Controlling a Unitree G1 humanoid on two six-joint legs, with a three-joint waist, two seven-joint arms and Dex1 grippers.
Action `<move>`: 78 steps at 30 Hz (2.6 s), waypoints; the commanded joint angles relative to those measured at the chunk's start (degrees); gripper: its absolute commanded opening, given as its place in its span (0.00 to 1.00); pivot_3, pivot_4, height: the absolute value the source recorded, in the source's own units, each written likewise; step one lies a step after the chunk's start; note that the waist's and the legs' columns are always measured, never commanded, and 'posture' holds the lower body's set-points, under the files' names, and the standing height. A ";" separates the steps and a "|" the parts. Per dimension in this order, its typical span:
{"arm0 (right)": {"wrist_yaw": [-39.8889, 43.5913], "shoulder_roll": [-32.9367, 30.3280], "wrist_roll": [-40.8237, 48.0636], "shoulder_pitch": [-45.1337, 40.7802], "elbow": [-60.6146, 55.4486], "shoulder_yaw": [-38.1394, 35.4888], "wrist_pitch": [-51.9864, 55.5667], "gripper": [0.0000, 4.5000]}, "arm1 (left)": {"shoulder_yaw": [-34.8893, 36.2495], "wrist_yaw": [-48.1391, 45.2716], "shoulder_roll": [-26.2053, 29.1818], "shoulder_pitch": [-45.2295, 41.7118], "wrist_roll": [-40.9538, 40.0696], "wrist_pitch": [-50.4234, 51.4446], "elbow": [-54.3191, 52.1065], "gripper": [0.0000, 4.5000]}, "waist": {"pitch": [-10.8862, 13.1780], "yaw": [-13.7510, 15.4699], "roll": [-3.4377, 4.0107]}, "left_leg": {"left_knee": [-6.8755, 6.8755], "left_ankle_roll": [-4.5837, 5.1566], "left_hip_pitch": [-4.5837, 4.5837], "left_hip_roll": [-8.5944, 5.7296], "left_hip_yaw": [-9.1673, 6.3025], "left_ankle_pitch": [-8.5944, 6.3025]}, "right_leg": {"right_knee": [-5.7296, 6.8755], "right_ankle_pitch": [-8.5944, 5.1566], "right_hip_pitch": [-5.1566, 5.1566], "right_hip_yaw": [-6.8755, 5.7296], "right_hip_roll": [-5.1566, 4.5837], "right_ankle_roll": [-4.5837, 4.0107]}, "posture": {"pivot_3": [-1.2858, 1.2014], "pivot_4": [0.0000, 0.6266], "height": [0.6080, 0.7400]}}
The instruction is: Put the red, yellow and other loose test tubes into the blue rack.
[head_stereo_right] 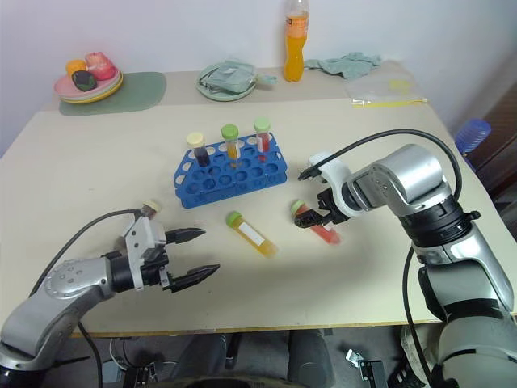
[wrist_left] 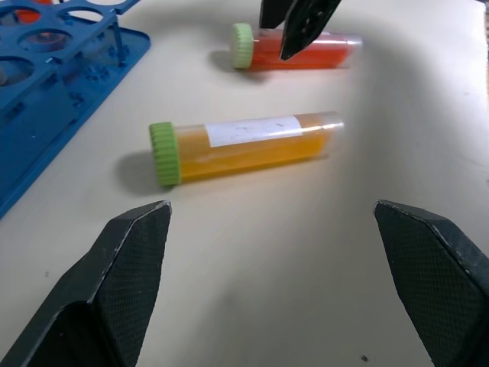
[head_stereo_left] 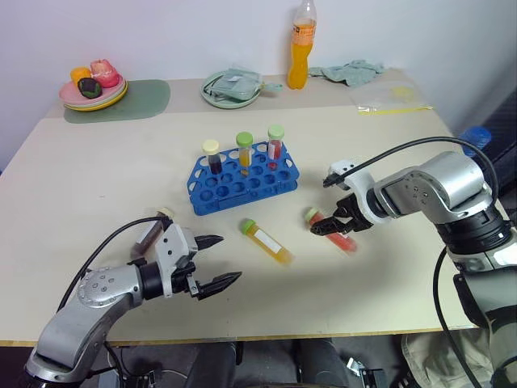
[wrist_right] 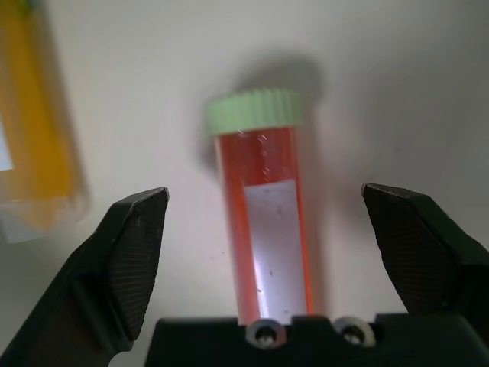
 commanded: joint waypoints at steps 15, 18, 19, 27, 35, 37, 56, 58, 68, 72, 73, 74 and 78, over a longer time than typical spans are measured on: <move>-1.62 6.93 -3.27 8.53 -17.89 -18.23 -31.99 0.15 | 3.67 3.48 -4.75 -1.51 -2.90 -0.66 0.81 1.00 | -0.01 0.01 -0.01 | 0.03 0.00 0.01 0.04 0.02 0.00 | 0.04 0.06 0.02 0.02 0.17 0.10 | 0.52 0.24 1.00; -7.11 16.42 -8.16 13.43 -18.01 -19.93 -46.61 0.15 | 5.80 6.36 -7.59 -3.69 -5.24 0.39 2.81 1.00 | -0.03 0.04 -0.04 | 0.11 -0.01 0.01 0.05 -0.01 0.01 | 0.08 0.08 0.04 0.02 0.19 0.12 | 0.52 0.24 1.00; -9.72 20.22 -9.58 14.25 -16.36 -20.41 -50.10 0.15 | 6.32 7.03 -8.29 -4.53 -5.91 0.77 3.47 1.00 | -0.02 -0.02 -0.03 | 0.13 -0.04 0.03 0.05 -0.01 0.03 | 0.12 0.10 0.04 0.04 0.20 0.11 | 0.52 0.24 1.00; -14.66 37.50 -24.50 19.82 1.22 -16.17 -84.34 0.15 | 6.09 8.69 -9.38 -8.18 -4.04 -0.24 7.88 1.00 | -0.04 -0.42 -0.01 | 0.04 -0.22 0.24 0.12 0.12 0.14 | 0.28 0.18 -0.02 0.32 0.42 -0.01 | 0.52 0.24 1.00; -15.64 41.52 -27.46 19.50 9.38 -16.98 -91.55 0.15 | 6.36 8.83 -9.32 -7.34 -4.91 0.30 6.55 1.00 | -0.04 -0.51 0.01 | -0.01 -0.46 0.26 0.22 0.09 0.28 | 0.30 0.22 -0.11 0.46 0.53 -0.08 | 0.52 0.24 1.00; -15.40 41.76 -27.34 19.64 10.23 -17.09 -91.81 0.15 | 6.31 8.82 -9.31 -7.24 -4.97 0.34 6.42 1.00 | -0.04 -0.52 0.01 | -0.02 -0.45 0.28 0.22 0.09 0.27 | 0.30 0.22 -0.11 0.47 0.53 -0.08 | 0.52 0.24 1.00; -17.62 43.24 -29.95 17.03 20.41 -18.98 -97.61 0.15 | 6.35 9.16 -9.28 -7.98 -5.54 1.11 5.95 1.00 | -0.04 -0.64 0.02 | -0.04 -0.41 0.38 0.24 0.11 0.25 | 0.37 0.23 -0.09 0.54 0.55 -0.10 | 0.52 0.24 1.00; -17.18 43.63 -29.25 17.19 20.52 -19.15 -98.03 0.15 | 6.42 9.09 -9.13 -8.08 -5.51 1.16 5.94 1.00 | -0.05 -0.87 0.02 | -0.04 -0.41 0.39 0.24 0.11 0.24 | 0.39 0.23 -0.08 0.54 0.56 -0.11 | 0.52 0.24 1.00; -15.71 43.35 -28.99 18.81 13.60 -18.58 -97.26 0.99 | 6.20 9.21 -9.19 -8.36 -5.66 1.35 5.83 1.00 | -0.04 -1.70 0.02 | -0.07 -0.39 0.40 0.25 0.07 0.24 | 0.48 0.23 -0.13 0.55 0.56 -0.12 | 0.52 0.24 1.00; -14.87 40.41 -28.64 21.19 4.92 -18.57 -92.24 0.99 | 6.03 9.41 -9.40 -8.27 -5.59 1.35 5.53 1.00 | -0.04 -1.57 0.02 | -0.08 -0.35 0.40 0.25 0.08 0.21 | 0.52 0.23 -0.17 0.58 0.56 -0.12 | 0.52 0.24 1.00; -14.23 38.84 -28.36 22.17 1.80 -18.73 -89.61 0.99 | 6.10 9.48 -9.39 -8.16 -5.60 1.38 5.35 1.00 | -0.05 -1.53 0.02 | -0.07 -0.35 0.40 0.25 0.08 0.21 | 0.52 0.23 -0.17 0.58 0.56 -0.12 | 0.52 0.24 1.00; -12.65 36.44 -27.14 23.44 -2.08 -19.09 -85.77 0.99 | 6.41 9.54 -9.28 -8.04 -5.72 1.46 5.20 1.00 | -0.05 -1.44 0.02 | -0.05 -0.35 0.40 0.25 0.08 0.21 | 0.52 0.23 -0.15 0.59 0.56 -0.12 | 0.52 0.24 1.00; -6.84 23.25 -16.93 28.21 -18.60 -22.48 -60.93 0.99 | 8.79 7.57 -6.38 -5.93 -4.99 0.82 6.07 1.00 | -0.04 -1.00 0.03 | -0.03 -0.32 0.39 0.25 0.08 0.19 | 0.49 0.23 -0.12 0.59 0.53 -0.12 | 0.52 0.24 1.00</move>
